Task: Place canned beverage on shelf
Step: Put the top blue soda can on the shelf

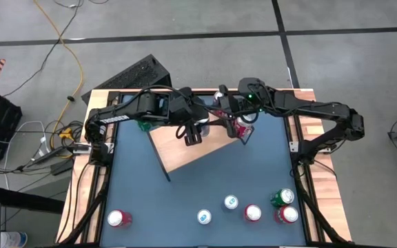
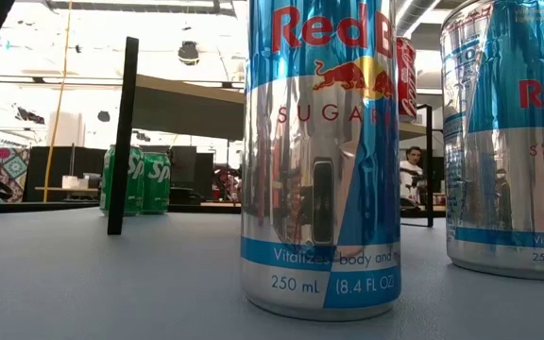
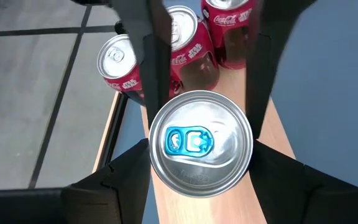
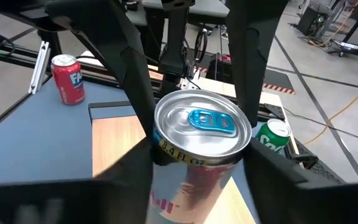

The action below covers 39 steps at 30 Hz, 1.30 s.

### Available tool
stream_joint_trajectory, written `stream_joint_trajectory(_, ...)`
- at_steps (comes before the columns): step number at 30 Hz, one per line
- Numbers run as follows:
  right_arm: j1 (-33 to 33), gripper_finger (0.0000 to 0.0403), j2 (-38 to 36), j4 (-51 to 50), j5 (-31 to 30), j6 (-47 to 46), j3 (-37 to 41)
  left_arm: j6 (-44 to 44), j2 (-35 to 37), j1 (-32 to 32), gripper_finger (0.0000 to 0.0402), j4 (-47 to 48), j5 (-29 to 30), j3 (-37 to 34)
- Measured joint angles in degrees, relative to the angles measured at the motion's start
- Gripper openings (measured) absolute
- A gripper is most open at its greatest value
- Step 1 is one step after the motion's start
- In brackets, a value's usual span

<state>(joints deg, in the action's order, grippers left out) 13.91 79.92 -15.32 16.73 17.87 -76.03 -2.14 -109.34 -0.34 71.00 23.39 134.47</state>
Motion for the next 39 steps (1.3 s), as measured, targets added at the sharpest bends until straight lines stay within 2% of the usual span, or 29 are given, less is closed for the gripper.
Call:
stream_joint_trajectory(5, 0.0, 0.0350, 0.0, -0.4, 0.0, 0.2, -0.1, -0.9, -0.1, -0.1, 0.0220, -0.4, -0.7, 0.0)
stream_joint_trajectory(7, -0.3, 0.0382, 0.0, -0.6, -0.3, 0.2, -0.1, -1.0, -0.1, -0.1, 0.0220, -0.7, -0.7, 0.0)
stream_joint_trajectory(9, -0.4, 0.0390, 0.1, -0.8, -0.6, 0.3, -0.1, -1.3, -0.1, -0.1, 0.0220, -2.2, -0.5, 0.0)
stream_joint_trajectory(17, -1.0, 0.0339, 0.2, -0.7, -0.6, -0.2, -0.1, -1.9, -0.1, 0.0, 0.0220, -3.2, 1.0, 0.0)
stream_joint_trajectory(21, -1.0, 0.0305, 0.1, -0.9, -2.6, -0.8, -0.1, -1.9, -0.1, 0.0, 0.0220, -2.7, 0.9, 0.0)
stream_joint_trajectory(31, -1.1, 0.0170, 0.1, -1.0, -3.4, -0.6, -0.1, -2.1, -0.1, -0.4, 0.0220, -2.6, 1.0, 0.0)
stream_joint_trajectory(35, -1.6, 0.0168, 0.1, -1.1, -3.5, -0.6, -0.1, -2.7, -0.1, -0.3, 0.0230, -2.7, -0.6, 0.0)
stream_joint_trajectory(39, -1.5, 0.0168, 0.1, -1.2, -3.1, 0.9, 0.0, -5.4, -0.1, -0.3, 0.0260, -2.7, -2.7, 0.0)
